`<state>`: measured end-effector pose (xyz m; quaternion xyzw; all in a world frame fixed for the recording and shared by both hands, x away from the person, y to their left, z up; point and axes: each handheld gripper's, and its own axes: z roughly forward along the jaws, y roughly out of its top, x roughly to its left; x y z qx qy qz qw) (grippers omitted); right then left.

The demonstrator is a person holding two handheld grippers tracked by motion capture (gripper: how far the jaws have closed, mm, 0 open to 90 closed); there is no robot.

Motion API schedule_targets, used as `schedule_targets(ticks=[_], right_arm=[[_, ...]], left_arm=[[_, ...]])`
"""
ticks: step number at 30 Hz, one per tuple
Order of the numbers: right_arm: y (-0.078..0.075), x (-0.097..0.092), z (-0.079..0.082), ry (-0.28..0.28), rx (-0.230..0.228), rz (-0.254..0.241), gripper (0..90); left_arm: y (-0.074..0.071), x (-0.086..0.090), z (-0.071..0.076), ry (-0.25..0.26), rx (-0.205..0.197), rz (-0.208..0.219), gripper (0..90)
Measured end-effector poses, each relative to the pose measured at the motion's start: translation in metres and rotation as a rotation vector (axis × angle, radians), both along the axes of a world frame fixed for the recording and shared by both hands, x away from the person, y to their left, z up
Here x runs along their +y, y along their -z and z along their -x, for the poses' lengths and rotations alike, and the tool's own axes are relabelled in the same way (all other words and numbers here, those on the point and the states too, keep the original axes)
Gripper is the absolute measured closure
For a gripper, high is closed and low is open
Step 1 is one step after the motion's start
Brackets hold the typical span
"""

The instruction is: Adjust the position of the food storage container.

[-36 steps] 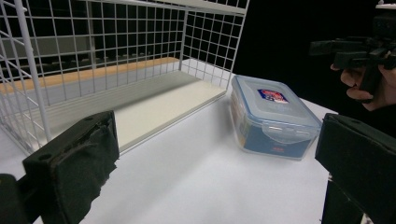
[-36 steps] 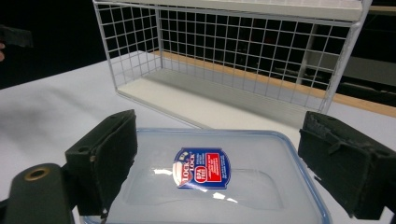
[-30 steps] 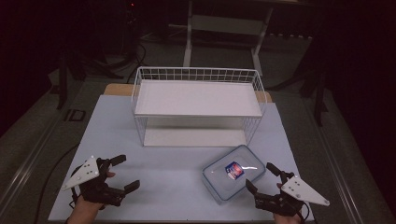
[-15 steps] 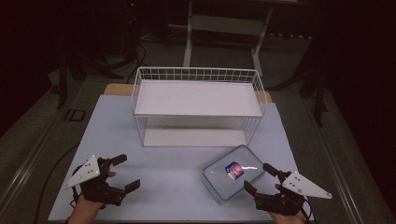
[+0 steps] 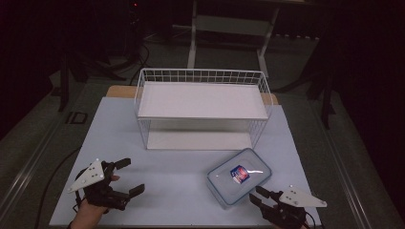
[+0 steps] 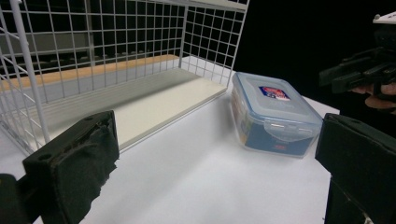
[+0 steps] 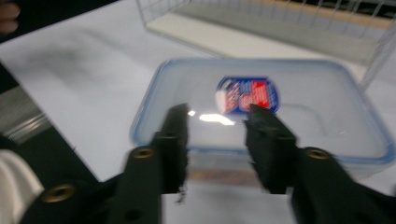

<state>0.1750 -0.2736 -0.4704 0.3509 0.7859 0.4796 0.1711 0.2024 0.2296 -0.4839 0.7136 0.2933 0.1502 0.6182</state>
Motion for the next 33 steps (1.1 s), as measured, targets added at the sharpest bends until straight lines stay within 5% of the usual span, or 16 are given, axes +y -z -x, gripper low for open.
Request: schedule_targets(ticks=[8, 19, 33], right_arm=[[0.012, 0.008, 0.0, -0.053, 0.041, 0.042, 89.7], [0.026, 0.02, -0.008, -0.104, 0.099, 0.124, 90.0], [0.025, 0.039, -0.021, -0.138, 0.091, 0.134, 90.0]], left_arm=[[0.0, -0.001, 0.001, -0.001, 0.0, -0.006, 0.0], [0.001, -0.001, -0.001, 0.001, 0.003, -0.003, 0.0], [0.0, -0.001, 0.0, 0.003, 0.001, -0.003, 0.0]])
